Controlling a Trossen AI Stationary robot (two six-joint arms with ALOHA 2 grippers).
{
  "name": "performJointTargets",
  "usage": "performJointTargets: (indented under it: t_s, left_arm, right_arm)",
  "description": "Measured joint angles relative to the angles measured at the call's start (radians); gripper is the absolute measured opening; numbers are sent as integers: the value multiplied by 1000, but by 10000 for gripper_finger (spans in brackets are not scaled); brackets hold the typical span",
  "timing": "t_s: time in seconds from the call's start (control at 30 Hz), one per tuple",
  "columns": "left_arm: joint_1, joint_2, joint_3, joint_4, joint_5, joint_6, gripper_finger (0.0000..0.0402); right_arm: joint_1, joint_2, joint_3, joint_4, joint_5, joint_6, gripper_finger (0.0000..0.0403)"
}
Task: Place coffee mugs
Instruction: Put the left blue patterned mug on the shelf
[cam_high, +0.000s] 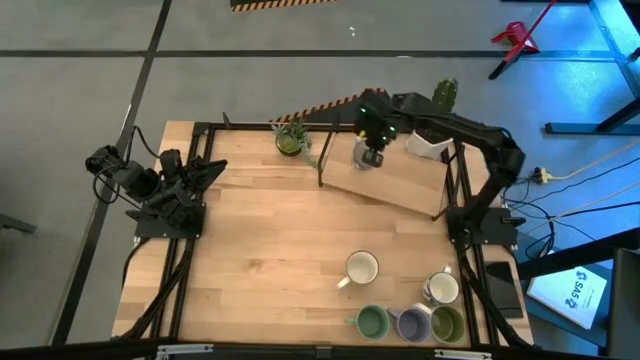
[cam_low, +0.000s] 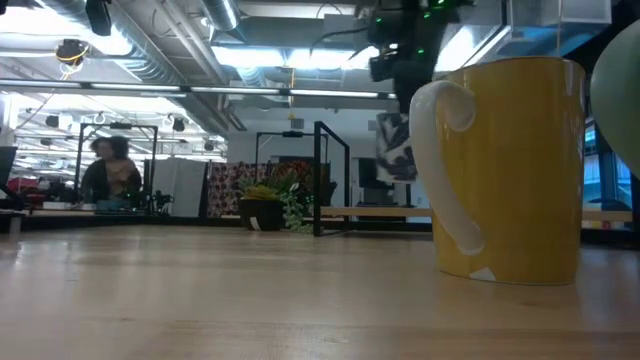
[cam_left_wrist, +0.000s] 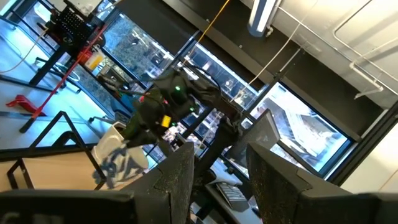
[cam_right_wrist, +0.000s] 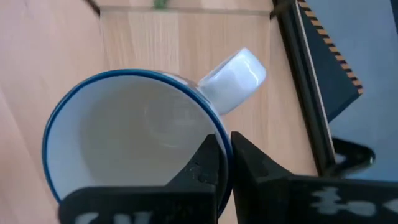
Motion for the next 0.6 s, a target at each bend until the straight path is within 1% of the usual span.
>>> performJointTargets:
  t_s: [0.13, 0.3, 0.6]
  left_arm:
    - [0, 0, 0, 0, 0, 0, 142]
    - [0, 0, 0, 0, 0, 0, 142]
    - [0, 0, 0, -4, -1, -1, 142]
  right_arm:
    - [-45, 66, 61, 40, 5, -2, 0]
    - [-103, 104, 66, 43, -6, 0, 0]
    - [-107, 180, 66, 108, -103, 12, 0]
